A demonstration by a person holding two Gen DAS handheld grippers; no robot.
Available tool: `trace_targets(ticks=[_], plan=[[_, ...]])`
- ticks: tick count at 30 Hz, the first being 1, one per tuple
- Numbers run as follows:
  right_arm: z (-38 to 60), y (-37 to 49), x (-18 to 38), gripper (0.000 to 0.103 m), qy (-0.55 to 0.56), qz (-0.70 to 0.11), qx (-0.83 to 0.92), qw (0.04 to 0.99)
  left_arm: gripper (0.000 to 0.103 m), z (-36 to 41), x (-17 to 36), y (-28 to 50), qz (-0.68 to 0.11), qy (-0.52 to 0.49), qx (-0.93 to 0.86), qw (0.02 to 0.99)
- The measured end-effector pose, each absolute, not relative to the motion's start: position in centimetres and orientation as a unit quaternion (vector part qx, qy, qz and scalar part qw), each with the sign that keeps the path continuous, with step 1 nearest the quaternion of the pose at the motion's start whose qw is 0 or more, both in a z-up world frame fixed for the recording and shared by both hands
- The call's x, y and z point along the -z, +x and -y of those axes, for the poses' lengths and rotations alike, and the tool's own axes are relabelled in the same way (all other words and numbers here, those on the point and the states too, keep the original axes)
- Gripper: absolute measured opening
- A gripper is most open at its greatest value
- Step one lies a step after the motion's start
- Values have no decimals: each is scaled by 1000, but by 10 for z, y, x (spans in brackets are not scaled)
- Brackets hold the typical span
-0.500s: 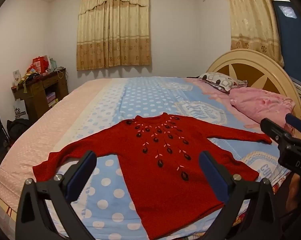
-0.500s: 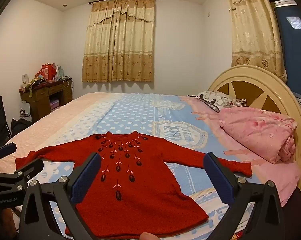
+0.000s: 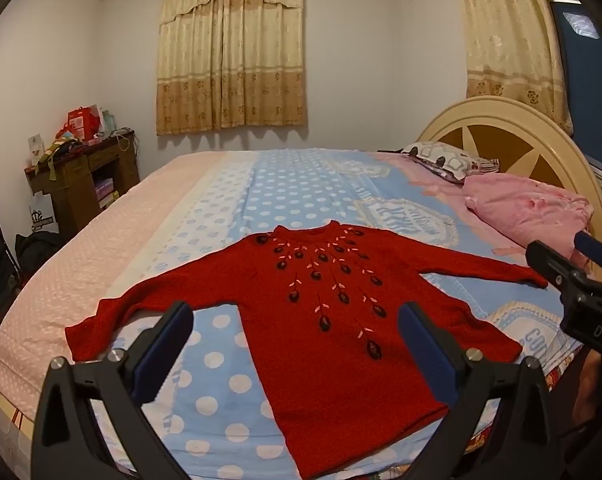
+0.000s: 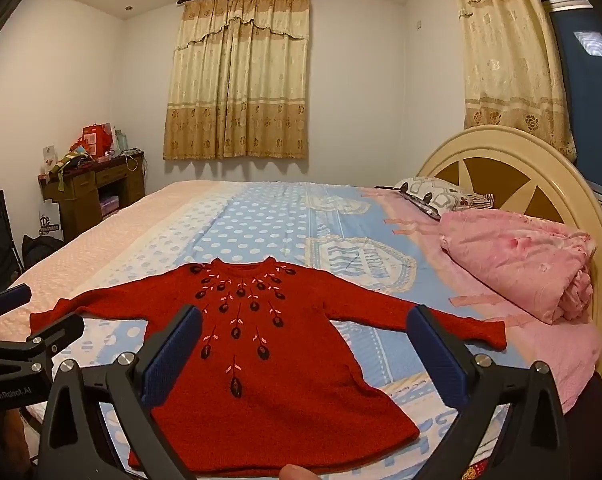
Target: Fold small clothes
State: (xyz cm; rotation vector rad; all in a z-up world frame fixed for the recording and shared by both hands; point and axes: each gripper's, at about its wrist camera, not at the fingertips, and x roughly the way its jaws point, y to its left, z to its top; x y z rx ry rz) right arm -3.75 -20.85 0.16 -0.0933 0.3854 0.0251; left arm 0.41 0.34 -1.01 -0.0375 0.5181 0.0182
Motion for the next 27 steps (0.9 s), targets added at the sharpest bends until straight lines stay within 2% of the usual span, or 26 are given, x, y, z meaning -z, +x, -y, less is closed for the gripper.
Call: trace_targets(ticks=[27], plan=[[204, -30, 11, 102, -49, -206, -15, 977, 103, -13, 12, 4, -260, -20, -14, 965]])
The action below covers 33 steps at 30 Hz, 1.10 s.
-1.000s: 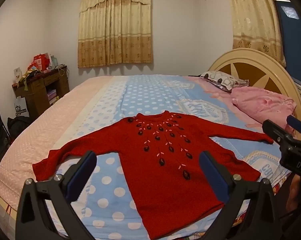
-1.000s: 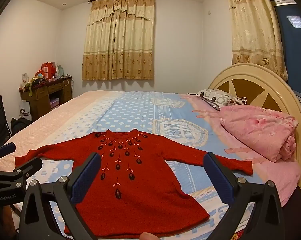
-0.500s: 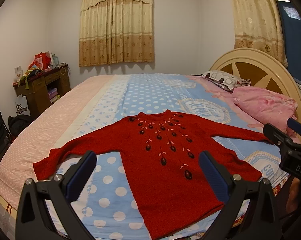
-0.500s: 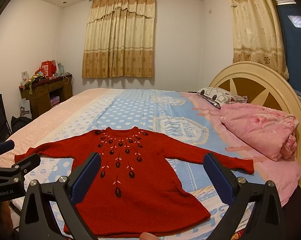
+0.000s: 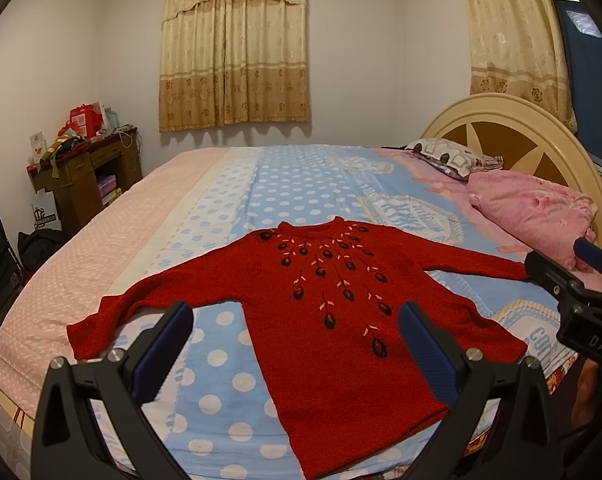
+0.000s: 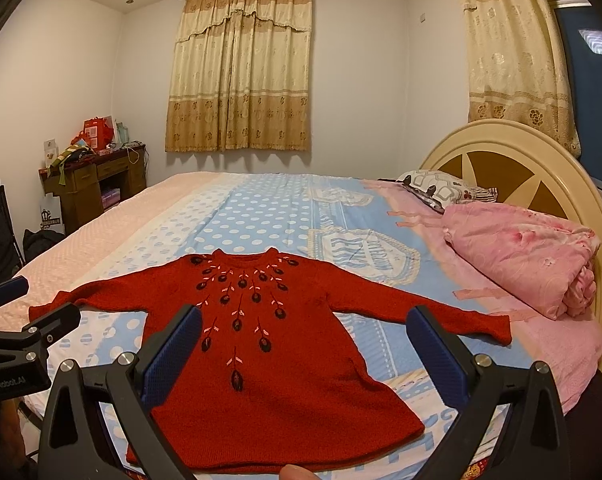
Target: Fold small clothes
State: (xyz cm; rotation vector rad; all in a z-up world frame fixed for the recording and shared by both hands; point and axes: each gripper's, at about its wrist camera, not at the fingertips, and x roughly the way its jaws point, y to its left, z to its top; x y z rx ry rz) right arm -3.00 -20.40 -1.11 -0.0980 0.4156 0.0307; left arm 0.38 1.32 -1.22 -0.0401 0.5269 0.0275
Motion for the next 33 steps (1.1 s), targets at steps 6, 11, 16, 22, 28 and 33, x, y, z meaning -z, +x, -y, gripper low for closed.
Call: trace_targets(ticks=[6, 11, 16, 22, 28, 33], plan=[[203, -30, 12, 102, -49, -208, -15, 977, 103, -13, 12, 4, -261, -20, -14, 965], [202, -31, 12, 102, -48, -209, -16, 977, 103, -11, 12, 5, -262, -20, -14, 965], [202, -30, 13, 102, -48, -211, -16, 976, 103, -11, 13, 5, -262, -19, -14, 965], [203, -29, 13, 102, -50, -212, -17, 976, 103, -11, 12, 5, -262, -19, -14, 965], [202, -28, 14, 102, -50, -214, -18, 975, 103, -11, 12, 5, -263, -18, -14, 965], [201, -27, 15, 102, -52, -215, -18, 975, 103, -11, 12, 5, -263, -19, -14, 964]])
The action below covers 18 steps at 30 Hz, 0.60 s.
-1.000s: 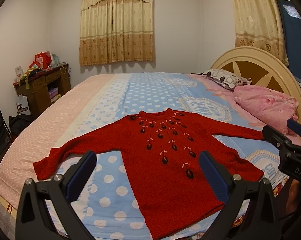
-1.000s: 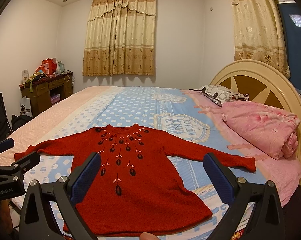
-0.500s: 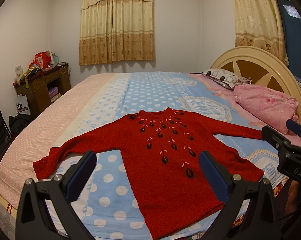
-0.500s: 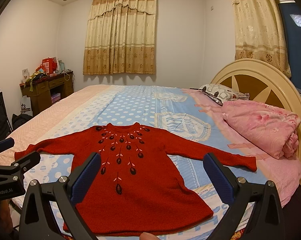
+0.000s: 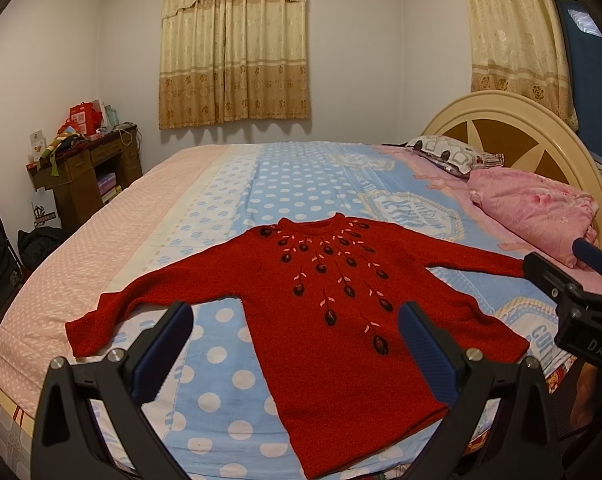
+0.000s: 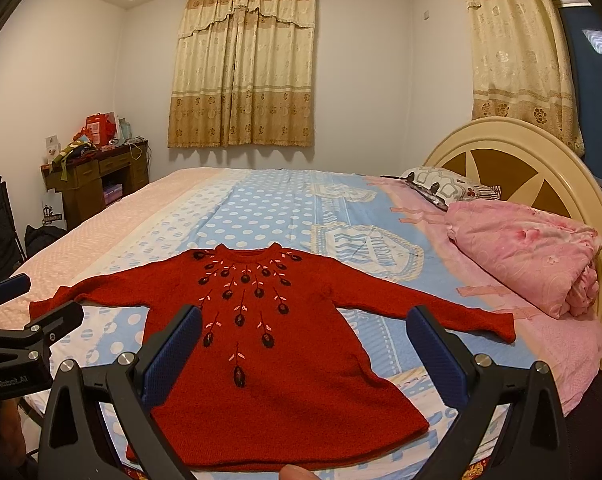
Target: Fold small clothes
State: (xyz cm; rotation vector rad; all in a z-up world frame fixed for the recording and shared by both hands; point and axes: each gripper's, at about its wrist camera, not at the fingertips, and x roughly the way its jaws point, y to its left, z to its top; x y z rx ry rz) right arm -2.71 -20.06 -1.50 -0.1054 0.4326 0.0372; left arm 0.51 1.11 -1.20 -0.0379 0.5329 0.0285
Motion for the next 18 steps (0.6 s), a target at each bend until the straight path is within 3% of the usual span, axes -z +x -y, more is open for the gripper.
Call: trace_targets(ticks=[18], plan=[[199, -21, 24, 102, -55, -226, -19, 972, 103, -14, 26, 3, -270, -18, -17, 963]])
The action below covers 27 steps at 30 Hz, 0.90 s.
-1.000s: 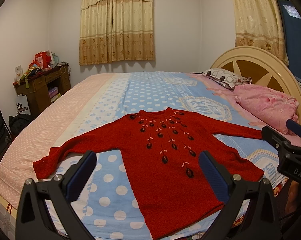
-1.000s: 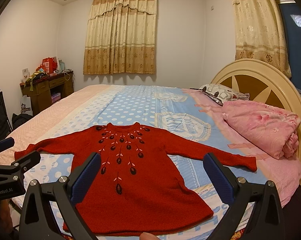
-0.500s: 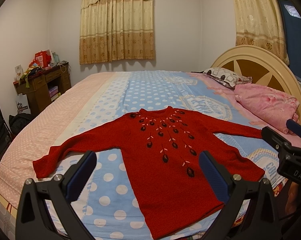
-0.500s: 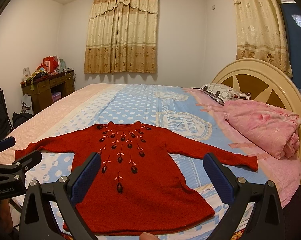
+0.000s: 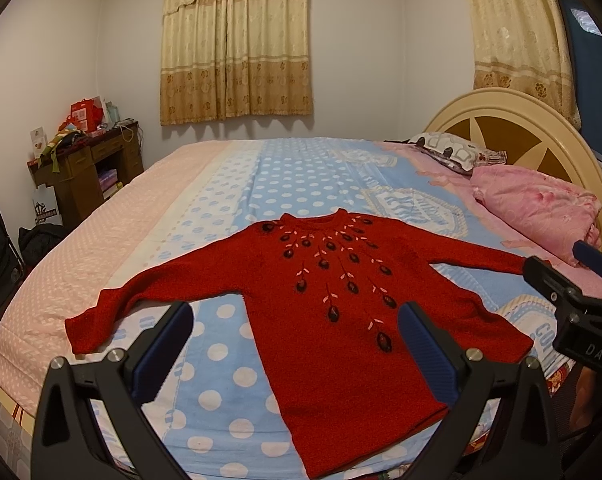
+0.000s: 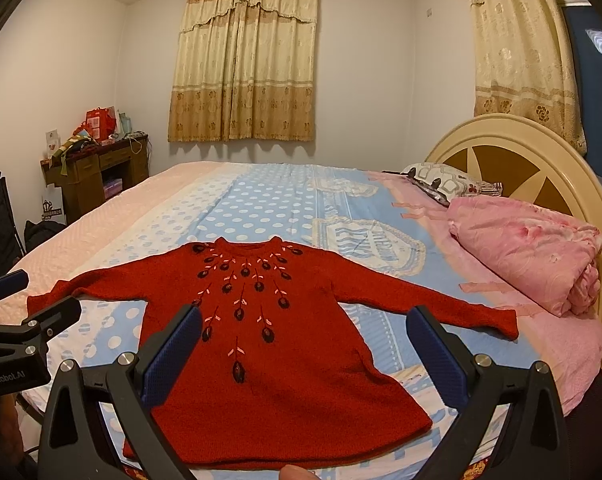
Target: Fold small clothes
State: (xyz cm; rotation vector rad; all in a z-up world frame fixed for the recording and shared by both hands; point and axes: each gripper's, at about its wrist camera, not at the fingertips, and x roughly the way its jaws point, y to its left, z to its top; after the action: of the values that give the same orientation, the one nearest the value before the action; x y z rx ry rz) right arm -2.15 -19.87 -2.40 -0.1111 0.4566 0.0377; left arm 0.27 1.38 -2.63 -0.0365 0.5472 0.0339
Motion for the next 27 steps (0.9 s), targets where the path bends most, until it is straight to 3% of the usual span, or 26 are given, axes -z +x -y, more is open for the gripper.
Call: trace_targets(ticks=[11, 27], plan=[[205, -3, 44, 102, -56, -251, -10, 966, 103, -14, 36, 17, -297, -14, -22, 954], [248, 53, 106, 102, -41, -331, 45, 942, 103, -5, 91, 73, -365, 26, -20, 930]])
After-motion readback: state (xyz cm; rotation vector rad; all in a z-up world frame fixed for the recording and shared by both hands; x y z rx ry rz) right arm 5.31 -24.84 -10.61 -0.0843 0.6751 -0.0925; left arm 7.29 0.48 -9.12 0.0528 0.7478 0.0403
